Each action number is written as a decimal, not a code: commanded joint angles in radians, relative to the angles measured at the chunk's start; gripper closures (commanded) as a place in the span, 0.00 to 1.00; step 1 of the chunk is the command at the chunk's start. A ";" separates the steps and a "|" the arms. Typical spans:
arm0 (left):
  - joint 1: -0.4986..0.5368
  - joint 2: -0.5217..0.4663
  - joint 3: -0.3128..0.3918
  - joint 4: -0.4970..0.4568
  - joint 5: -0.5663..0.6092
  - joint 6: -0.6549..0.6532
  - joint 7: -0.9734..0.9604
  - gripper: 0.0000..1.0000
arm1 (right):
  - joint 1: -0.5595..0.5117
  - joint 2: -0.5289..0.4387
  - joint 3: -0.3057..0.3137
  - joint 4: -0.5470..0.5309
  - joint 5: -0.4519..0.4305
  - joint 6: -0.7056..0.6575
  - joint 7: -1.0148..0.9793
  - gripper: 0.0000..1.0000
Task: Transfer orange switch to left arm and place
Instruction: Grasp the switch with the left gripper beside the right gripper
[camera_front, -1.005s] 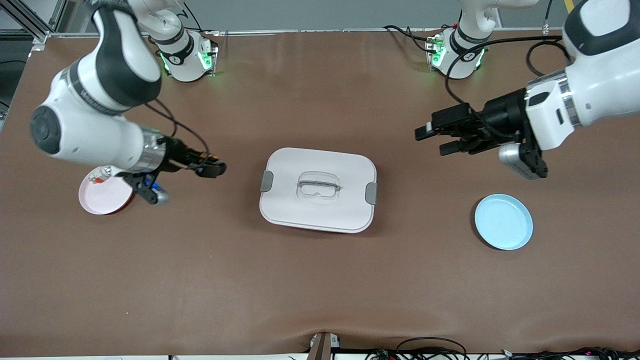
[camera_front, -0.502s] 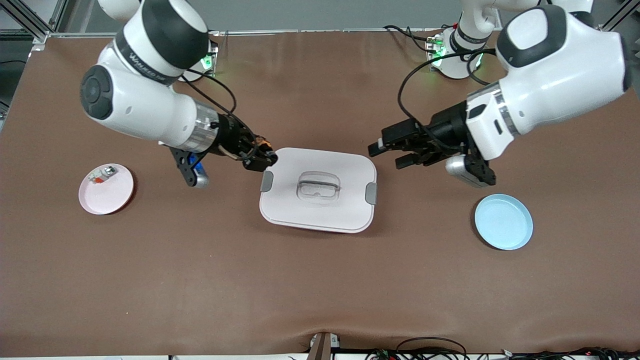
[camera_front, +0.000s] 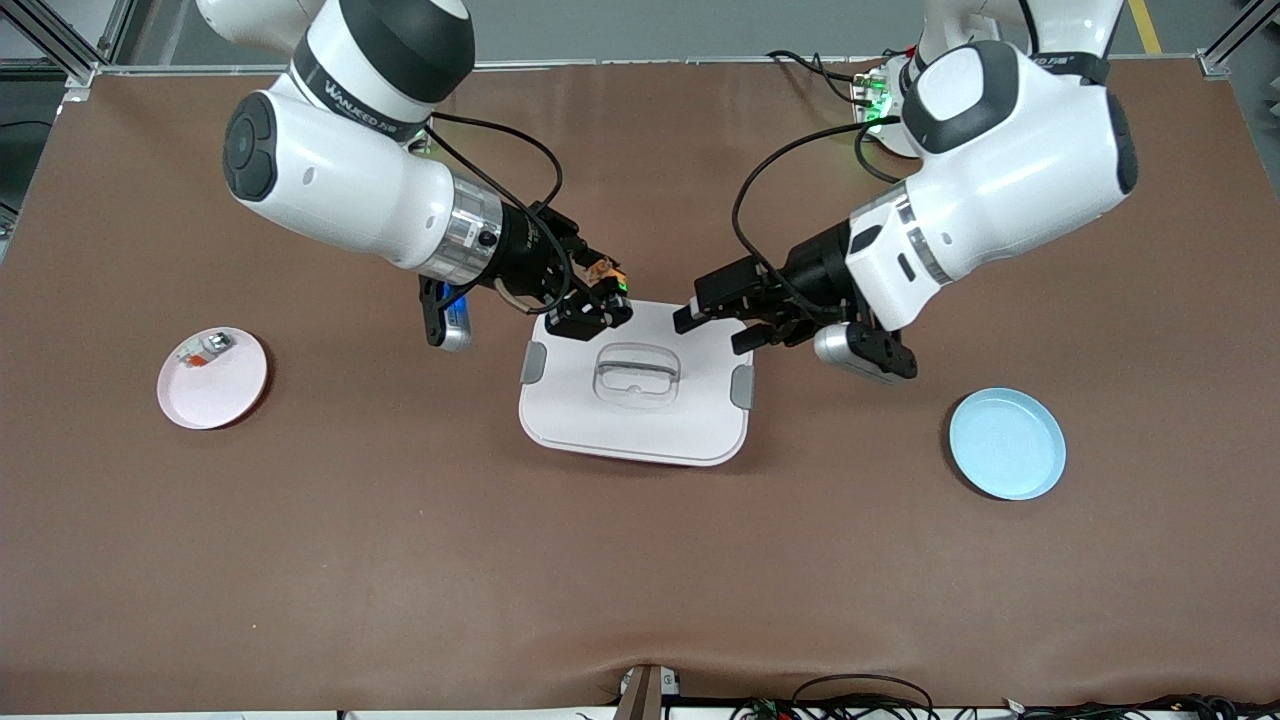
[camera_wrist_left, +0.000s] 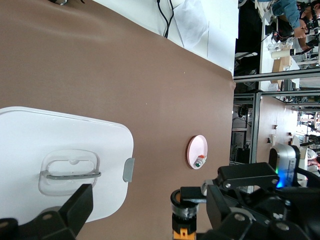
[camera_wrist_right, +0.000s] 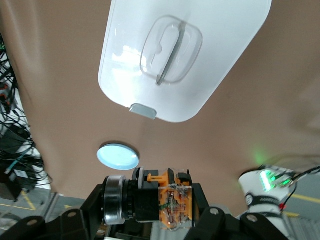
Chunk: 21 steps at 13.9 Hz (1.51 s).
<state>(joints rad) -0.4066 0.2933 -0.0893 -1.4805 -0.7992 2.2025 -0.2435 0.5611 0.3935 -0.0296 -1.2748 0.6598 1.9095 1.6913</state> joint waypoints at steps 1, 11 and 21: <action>-0.027 0.024 0.003 0.012 -0.015 0.028 -0.011 0.00 | 0.013 0.089 -0.012 0.130 0.026 -0.006 0.100 1.00; -0.066 0.058 0.005 0.011 -0.006 0.097 0.026 0.00 | -0.012 0.248 -0.001 0.301 0.063 -0.018 0.297 1.00; -0.067 0.090 0.005 0.011 -0.006 0.097 0.102 0.12 | -0.029 0.248 -0.003 0.334 0.112 -0.020 0.315 1.00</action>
<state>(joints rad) -0.4687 0.3814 -0.0891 -1.4760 -0.8027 2.2905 -0.1575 0.5432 0.6188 -0.0367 -0.9901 0.7477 1.9065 1.9828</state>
